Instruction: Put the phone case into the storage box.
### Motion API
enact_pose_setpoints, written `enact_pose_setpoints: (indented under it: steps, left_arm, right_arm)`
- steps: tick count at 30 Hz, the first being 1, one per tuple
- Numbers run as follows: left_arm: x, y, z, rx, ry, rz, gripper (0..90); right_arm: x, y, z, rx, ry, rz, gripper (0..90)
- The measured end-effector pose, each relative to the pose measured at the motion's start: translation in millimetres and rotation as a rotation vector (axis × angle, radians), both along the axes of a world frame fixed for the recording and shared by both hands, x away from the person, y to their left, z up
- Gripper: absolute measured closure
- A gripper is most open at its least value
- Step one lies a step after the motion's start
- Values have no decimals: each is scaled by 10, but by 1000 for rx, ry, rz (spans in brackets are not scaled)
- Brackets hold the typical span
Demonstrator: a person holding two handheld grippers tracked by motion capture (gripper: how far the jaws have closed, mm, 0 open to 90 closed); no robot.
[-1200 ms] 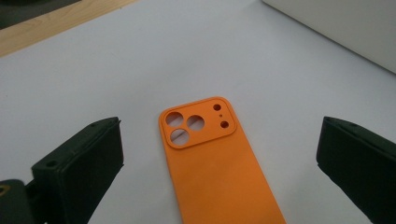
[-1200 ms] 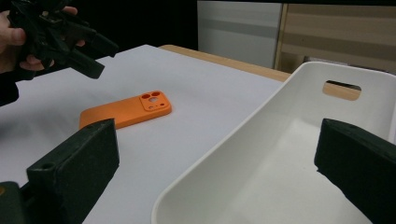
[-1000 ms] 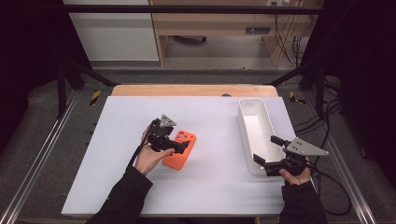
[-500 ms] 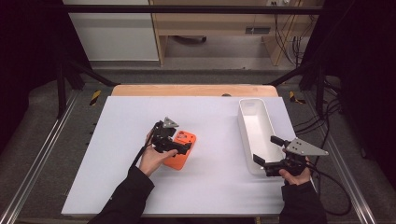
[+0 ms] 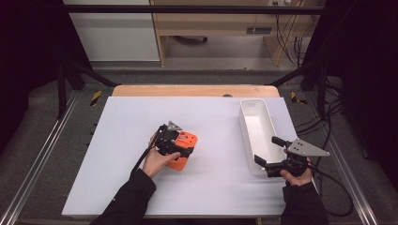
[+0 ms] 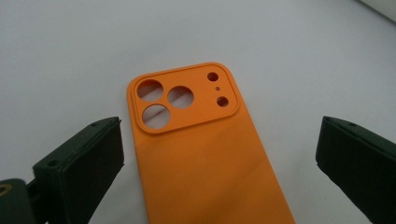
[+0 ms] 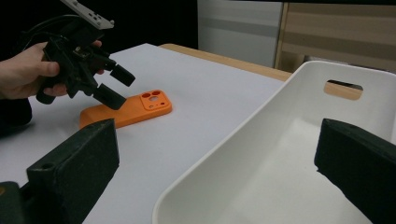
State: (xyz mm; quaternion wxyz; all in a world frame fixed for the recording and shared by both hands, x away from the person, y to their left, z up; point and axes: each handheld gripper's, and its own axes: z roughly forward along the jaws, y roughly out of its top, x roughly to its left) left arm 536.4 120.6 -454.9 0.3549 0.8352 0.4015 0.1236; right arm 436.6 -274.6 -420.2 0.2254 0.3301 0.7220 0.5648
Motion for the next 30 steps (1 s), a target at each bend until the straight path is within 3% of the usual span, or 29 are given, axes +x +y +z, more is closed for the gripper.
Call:
enact_pose_setpoints:
  steps: [30]
  left_arm:
    - [32,-51,-234,61,34,27,37]
  right_arm:
    - [-1,0,3,-2,0,2,4]
